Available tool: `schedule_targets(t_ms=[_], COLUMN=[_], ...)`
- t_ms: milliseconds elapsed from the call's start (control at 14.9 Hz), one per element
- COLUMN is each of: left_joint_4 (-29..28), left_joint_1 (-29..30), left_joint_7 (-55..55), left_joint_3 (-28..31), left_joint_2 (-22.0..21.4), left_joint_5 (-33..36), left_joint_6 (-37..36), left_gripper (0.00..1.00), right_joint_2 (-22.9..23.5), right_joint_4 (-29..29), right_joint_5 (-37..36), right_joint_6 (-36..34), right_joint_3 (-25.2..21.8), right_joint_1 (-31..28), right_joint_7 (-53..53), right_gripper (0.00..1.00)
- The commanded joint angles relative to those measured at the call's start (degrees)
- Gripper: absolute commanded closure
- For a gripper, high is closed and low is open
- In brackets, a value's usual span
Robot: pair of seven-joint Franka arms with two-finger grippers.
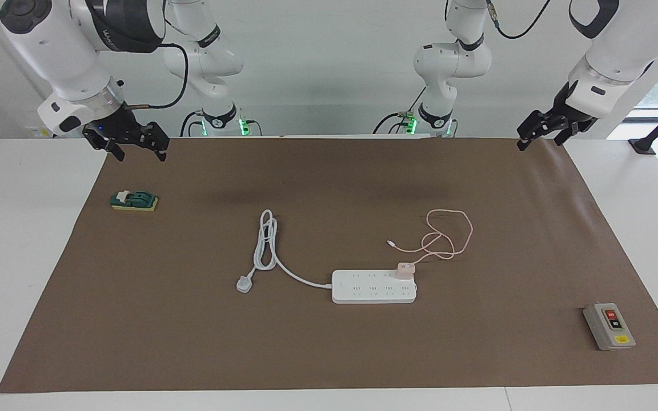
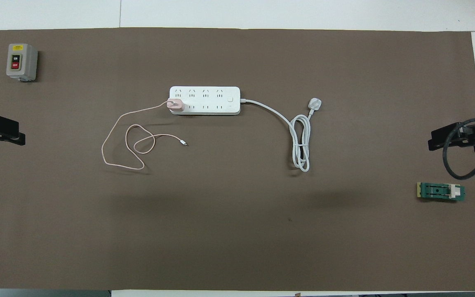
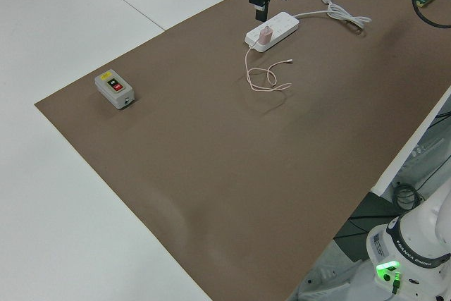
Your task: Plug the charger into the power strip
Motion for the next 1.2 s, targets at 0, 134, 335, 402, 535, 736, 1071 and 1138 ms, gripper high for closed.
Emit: schedule_targets(t_ms=[0, 134, 335, 402, 535, 736, 1071, 1138], left_joint_4=[-3.02, -7.57, -11.46, -11.47, -11.47, -11.47, -10.94, -10.85], left_joint_1=[-0.84, -1.01, -1.71, -1.72, -1.80, -2.41, -3.12, -3.12], left_joint_7=[-0.29, 0.41, 3.20, 4.96, 5.16, 4.98, 4.63, 4.98], left_joint_3=[0.37, 0.28, 0.19, 0.19, 0.19, 0.10, 0.10, 0.19], left_joint_2=[-1.58, -3.50, -5.18, -5.18, -5.18, -5.18, -5.18, -5.10], left_joint_5=[-0.03, -0.03, -0.12, -0.12, -0.21, -0.29, -0.21, -0.21], left_joint_6=[2.01, 7.44, 9.49, 9.41, 9.14, 8.79, 8.35, 8.26], left_gripper=[0.00, 0.00, 0.00, 0.00, 0.00, 0.00, 0.00, 0.00], right_joint_2=[-1.01, -1.01, -1.01, -1.01, -1.01, -1.01, -1.01, -1.01], right_joint_4=[-0.82, -0.91, -0.82, -0.82, -0.82, -0.82, -0.82, -0.82], right_joint_5=[-0.76, -0.76, -0.76, -0.76, -0.76, -0.76, -0.76, -0.76], right_joint_6=[-0.14, -0.14, -0.14, -0.14, -0.14, -0.14, -0.14, -0.14], right_joint_3=[0.42, 0.42, 0.42, 0.42, 0.42, 0.42, 0.42, 0.42], right_joint_1=[-0.53, -0.53, -0.53, -0.53, -0.53, -0.53, -0.53, -0.53], right_joint_7=[0.72, 0.72, 0.72, 0.72, 0.72, 0.72, 0.72, 0.72], right_gripper=[0.00, 0.00, 0.00, 0.00, 0.00, 0.00, 0.00, 0.00])
